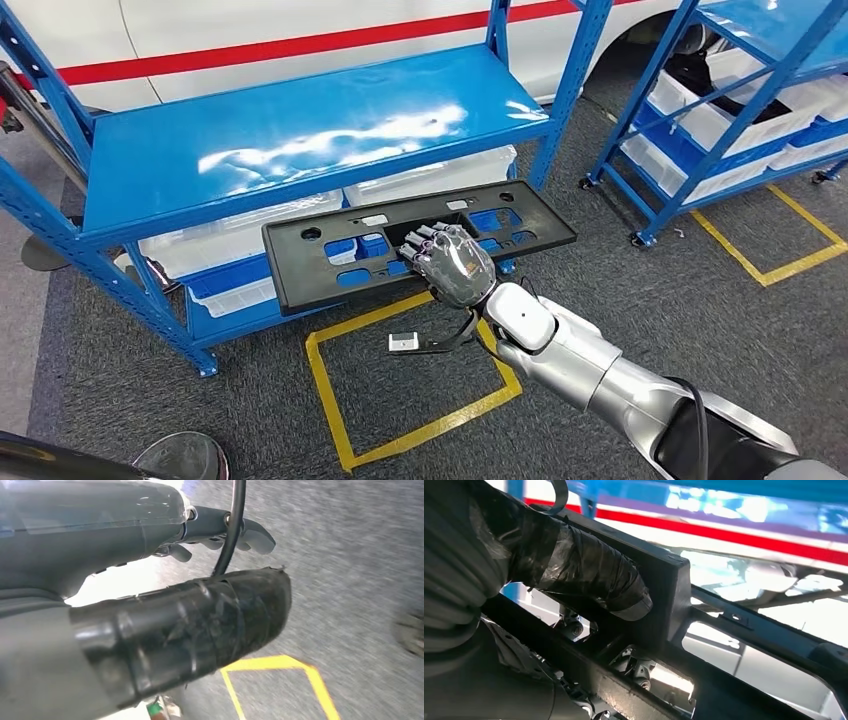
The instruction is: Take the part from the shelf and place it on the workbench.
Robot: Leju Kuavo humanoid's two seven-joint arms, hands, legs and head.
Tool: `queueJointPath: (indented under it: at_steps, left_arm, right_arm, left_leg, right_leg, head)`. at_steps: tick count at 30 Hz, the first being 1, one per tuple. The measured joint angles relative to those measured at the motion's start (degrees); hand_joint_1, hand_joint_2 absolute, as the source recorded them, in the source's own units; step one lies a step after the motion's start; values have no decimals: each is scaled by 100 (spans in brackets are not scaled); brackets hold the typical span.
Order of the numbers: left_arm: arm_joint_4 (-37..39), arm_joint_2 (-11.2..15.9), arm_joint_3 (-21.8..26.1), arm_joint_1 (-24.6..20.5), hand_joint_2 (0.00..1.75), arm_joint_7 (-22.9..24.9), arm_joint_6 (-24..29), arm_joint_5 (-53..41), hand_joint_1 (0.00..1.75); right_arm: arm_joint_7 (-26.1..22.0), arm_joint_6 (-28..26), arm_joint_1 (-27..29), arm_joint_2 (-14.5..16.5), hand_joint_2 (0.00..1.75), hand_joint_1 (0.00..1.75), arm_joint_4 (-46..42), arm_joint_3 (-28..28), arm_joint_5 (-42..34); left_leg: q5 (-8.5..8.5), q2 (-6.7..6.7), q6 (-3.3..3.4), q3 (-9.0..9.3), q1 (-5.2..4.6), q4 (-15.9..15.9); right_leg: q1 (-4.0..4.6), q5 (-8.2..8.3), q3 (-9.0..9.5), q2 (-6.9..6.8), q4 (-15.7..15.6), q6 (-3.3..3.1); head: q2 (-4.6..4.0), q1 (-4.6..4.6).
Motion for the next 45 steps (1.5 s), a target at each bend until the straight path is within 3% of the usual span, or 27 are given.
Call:
queueJointPath:
  at_steps: [1, 2, 3, 4, 6, 8, 10, 11, 13, 15, 17, 19, 21, 23, 25, 26, 28, 30, 31, 33, 34, 36, 38, 40, 41, 43, 45]
  left_arm:
    - [0, 1, 0, 2, 0, -1, 3, -1, 0]
    - [0, 1, 0, 1, 0, -3, 5, -1, 0]
    - [0, -1, 0, -2, 0, -7, 8, -3, 0]
    - [0, -3, 0, -6, 0, -12, 10, -5, 0]
    - [0, -8, 0, -3, 0, -26, 15, -16, 0]
    - [0, -10, 0, 4, 0, -34, 23, -32, 0]
    - [0, -10, 0, 5, 0, -37, 31, -44, 0]
    - [1, -12, 0, 3, 0, -39, 34, -48, 0]
    - [2, -18, 0, 6, 0, -42, 36, -51, 0]
    - [2, -22, 0, 15, 0, -44, 36, -57, 0]
    - [2, -21, 0, 16, 0, -43, 38, -61, 0]
    - [2, -19, 0, 12, 0, -43, 39, -63, 0]
    - [2, 1, 1, 8, 0, -46, 38, -65, 0]
    - [2, 11, 1, 8, 0, -48, 36, -67, 0]
    - [4, -3, 0, 1, 0, -48, 34, -67, 0]
    - [7, -9, 0, -2, 0, -48, 34, -67, 0]
    - [11, -18, 0, -1, 0, -48, 36, -67, 0]
    - [11, -16, 0, 10, 0, -48, 39, -68, 0]
    - [11, -16, 0, 10, 0, -49, 40, -70, 0]
    - [11, -17, -1, 0, 0, -50, 42, -77, 0]
    - [11, -19, -1, -9, 0, -51, 42, -81, 0]
    - [9, -18, -3, -25, 0, -53, 46, -85, 0]
    - [8, -20, -4, -33, 0, -55, 49, -93, 0]
    - [9, -26, -5, -30, 0, -58, 45, -113, 0]
    - [10, -28, -6, -25, 0, -59, 44, -123, 0]
    - [12, -33, -7, -9, 0, -59, 38, -134, 0]
    - [13, -34, -7, 15, 0, -59, 28, -137, 0]
  right_arm:
    - [1, 4, 2, 1, 175, 175, 10, 1, 0]
    - [4, 11, 3, 3, 175, 175, 20, 1, 1]
    - [10, 21, 2, 4, 175, 175, 26, 2, 2]
    - [19, 30, -3, 7, 175, 175, 30, 2, 4]
    - [39, 40, -22, 20, 175, 175, 32, 2, 16]
    - [55, 44, -37, 34, 175, 175, 40, 2, 26]
    - [60, 48, -34, 40, 175, 175, 58, 2, 30]
    - [61, 51, -35, 50, 175, 175, 66, 2, 32]
    - [63, 55, -48, 77, 175, 175, 78, 2, 43]
    - [65, 55, -56, 105, 175, 175, 100, 2, 60]
    - [66, 55, -56, 123, 175, 175, 128, 3, 80]
    - [66, 53, -57, 132, 175, 175, 145, 4, 98]
    - [66, 52, -67, 163, 175, 175, 154, 4, 107]
    - [69, 54, -80, 191, 175, 175, 168, 4, 109]
    - [74, 54, -74, 187, 175, 175, 183, 4, 109]
    - [75, 54, -76, 185, 175, 175, 189, 4, 110]
    - [83, 54, -90, 185, 175, 175, 201, 4, 111]
    - [87, 56, -104, 188, 175, 175, 209, 4, 111]
    - [87, 56, -103, 190, 175, 175, 216, 5, 111]
    - [89, 57, -102, 190, 175, 175, 232, 6, 111]
    - [92, 57, -105, 190, 175, 175, 237, 6, 111]
    - [97, 55, -125, 198, 175, 175, 239, 6, 117]
    - [98, 53, -153, 212, 175, 175, 243, 6, 125]
    - [96, 54, -165, 220, 175, 175, 261, 6, 128]
    - [92, 55, -169, 228, 175, 175, 273, 7, 128]
    - [86, 55, -180, 251, 175, 175, 293, 9, 129]
    - [84, 56, -191, 280, 175, 175, 304, 10, 130]
  left_leg:
    - [43, 53, -3, -101, -4, 41]
    - [79, 105, -12, -206, -6, 90]
    - [105, 156, -25, -305, -4, 147]
    - [124, 204, -42, -391, -3, 209]
    - [153, 294, -92, -505, -25, 314]
    - [207, 384, -154, -550, -52, 349]
    - [217, 416, -218, -585, -49, 361]
    - [106, 347, -249, -628, -37, 433]
    - [-376, 96, -297, -787, -12, 902]
    - [-823, -54, -303, -955, -10, 1612]
    - [-830, -90, -256, -892, -26, 1857]
    - [-522, -200, -133, -461, -61, 1298]
    - [-351, -473, 17, 23, -87, 509]
    - [-319, -611, 62, 189, -114, 151]
    - [-161, -489, 57, 180, -123, 15]
    - [-64, -407, 78, 174, -110, -71]
    - [90, -230, 100, 127, -73, -213]
    - [156, -69, 86, 10, -66, -186]
    - [176, 16, 68, -66, -62, -138]
    - [198, 181, 39, -240, -42, 0]
    - [200, 249, 18, -324, -30, 81]
    - [198, 363, -45, -463, -27, 226]
    - [237, 462, -137, -529, -40, 299]
    - [288, 531, -226, -565, -21, 309]
    - [218, 469, -263, -602, -1, 345]
    - [-217, 183, -305, -730, 24, 685]
    - [-771, -44, -296, -888, 19, 1388]
  right_leg:
    - [-10, 9, -6, -3, 254, 21]
    - [-23, 134, 74, -15, 328, 38]
    - [-37, 304, 255, -48, 199, 51]
    - [-49, 413, 515, -129, -100, 63]
    - [-9, 335, 1021, -313, -830, 34]
    - [47, 198, 1194, -349, -1187, -61]
    - [41, 267, 1124, -265, -1229, -186]
    - [33, 321, 1074, -226, -1241, -250]
    - [26, 438, 955, -142, -1254, -349]
    - [51, 545, 816, -26, -1242, -389]
    - [88, 638, 683, 102, -1217, -399]
    - [120, 721, 576, 236, -1196, -399]
    - [121, 812, 499, 350, -1195, -369]
    - [62, 931, 448, 462, -1241, -296]
    - [21, 1047, 417, 562, -1345, -213]
    - [30, 993, 385, 512, -1339, -185]
    - [43, 588, 265, 254, -1008, -138]
    - [-2, 112, 105, 51, -313, -70]
    - [-36, 33, 67, 14, -2, -29]
    - [-102, 232, 212, -30, 177, 53]
    - [-129, 395, 420, -79, -16, 90]
    - [-114, 396, 932, -304, -695, 120]
    - [-35, 221, 1183, -446, -1161, 36]
    - [9, 265, 1133, -371, -1255, -118]
    - [12, 326, 1078, -324, -1268, -186]
    - [2, 465, 944, -230, -1295, -313]
    - [35, 603, 778, -105, -1289, -378]
  head:
    - [0, -1]
    - [0, 0]
    - [0, -1]
    - [0, -1]
    - [0, -1]
    - [0, -1]
    - [0, -3]
    - [0, -3]
    - [0, -4]
    - [0, -4]
    - [0, -5]
    - [0, -5]
    - [0, -4]
    - [0, -3]
    - [0, -8]
    - [0, -2]
    - [0, 10]
    - [0, 16]
    - [0, 18]
    - [0, 19]
    - [0, 19]
    - [0, 16]
    - [0, 14]
    - [0, 15]
    - [0, 15]
    - [0, 13]
    - [0, 11]
